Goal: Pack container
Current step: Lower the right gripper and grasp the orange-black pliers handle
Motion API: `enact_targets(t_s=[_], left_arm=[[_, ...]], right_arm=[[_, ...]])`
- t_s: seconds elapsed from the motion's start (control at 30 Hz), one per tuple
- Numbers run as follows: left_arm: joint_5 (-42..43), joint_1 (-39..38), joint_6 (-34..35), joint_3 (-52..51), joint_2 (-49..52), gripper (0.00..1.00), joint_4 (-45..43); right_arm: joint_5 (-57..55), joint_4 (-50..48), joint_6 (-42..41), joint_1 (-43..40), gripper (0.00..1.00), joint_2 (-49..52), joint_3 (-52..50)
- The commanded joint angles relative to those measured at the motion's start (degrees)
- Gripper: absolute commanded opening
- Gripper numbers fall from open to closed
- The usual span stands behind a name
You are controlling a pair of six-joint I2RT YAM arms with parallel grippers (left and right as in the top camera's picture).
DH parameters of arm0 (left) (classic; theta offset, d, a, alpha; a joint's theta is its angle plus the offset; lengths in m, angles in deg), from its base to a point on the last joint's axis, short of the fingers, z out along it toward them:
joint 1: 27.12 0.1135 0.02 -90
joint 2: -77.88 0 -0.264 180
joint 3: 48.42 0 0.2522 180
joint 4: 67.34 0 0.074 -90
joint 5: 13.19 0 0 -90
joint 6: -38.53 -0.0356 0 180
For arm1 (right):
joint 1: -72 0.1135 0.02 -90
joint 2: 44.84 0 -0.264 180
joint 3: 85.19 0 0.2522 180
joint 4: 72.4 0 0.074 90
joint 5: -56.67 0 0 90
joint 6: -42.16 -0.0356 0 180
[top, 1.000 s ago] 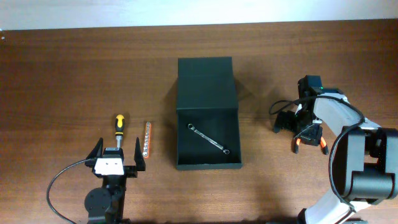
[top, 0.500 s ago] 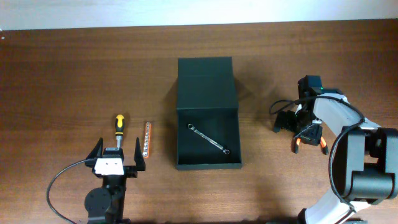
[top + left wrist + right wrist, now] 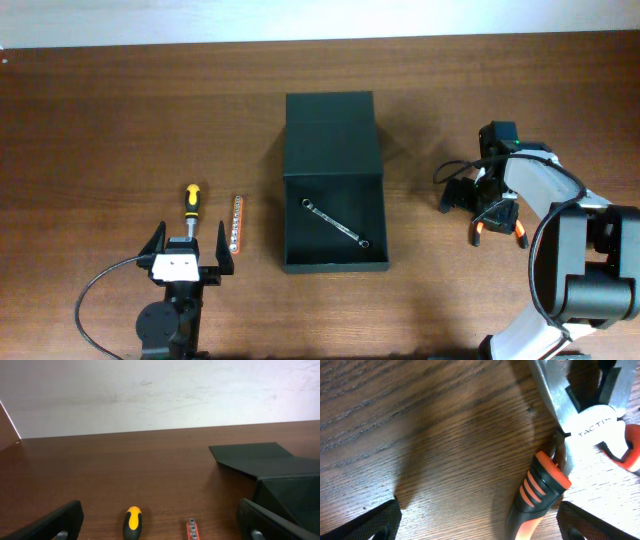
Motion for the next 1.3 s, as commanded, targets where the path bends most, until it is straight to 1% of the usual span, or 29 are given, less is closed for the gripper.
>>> enact_targets(t_s=[0.0,0.03,0.1,0.17,0.2,0.23,0.47,0.63,0.77,0.8,1.0,1.17,1.27], left_arm=[[-0.2,0.2,0.2,-0.3,-0.4,0.99,0.1],[-0.2,0.2,0.2,-0.3,-0.4,0.99,0.1],[-0.2,0.2,0.2,-0.3,-0.4,0.99,0.1],[-0.2,0.2,0.2,-0.3,-0.4,0.99,0.1],[-0.2,0.2,0.2,-0.3,-0.4,0.99,0.1],[-0.2,0.2,0.2,-0.3,-0.4,0.99,0.1],[-0.2,0.2,0.2,-0.3,-0.4,0.99,0.1],[-0.2,0.2,0.2,-0.3,-0.4,0.99,0.1],[-0.2,0.2,0.2,-0.3,-0.4,0.99,0.1],[-0.2,0.2,0.2,-0.3,-0.4,0.99,0.1],[-0.2,0.2,0.2,-0.3,-0.4,0.99,0.1],[-0.2,0.2,0.2,-0.3,-0.4,0.99,0.1],[-0.2,0.2,0.2,-0.3,-0.4,0.99,0.1]], right_arm=[[-0.7,-0.2,-0.5,0.2,0.95,0.3,-0.4],[-0.7,-0.2,-0.5,0.2,0.93,0.3,-0.4],[-0.7,-0.2,-0.5,0.2,0.87,0.3,-0.4],[-0.7,-0.2,-0.5,0.2,0.79,0.3,-0.4],[-0.7,-0.2,-0.5,0.2,0.72,0.3,-0.4],[-0.7,-0.2,-0.5,0.2,0.69,0.3,-0.4],[-0.8,-0.3,-0.5,0.2,0.52,0.3,-0.4],[-0.8,-0.6,-0.5,0.2,0.41,0.3,-0.4],[-0.8,-0.6,-0.5,0.2,0.29,0.3,-0.4],[-0.8,-0.6,-0.5,0.2,0.27,0.3,-0.4],[-0.7,-0.6,-0.5,0.2,0.25,0.3,-0.4],[-0.7,-0.6,-0.5,0.2,0.15,0.3,-0.4],[-0.7,-0.5,-0.5,0.2,0.14,0.3,-0.4]])
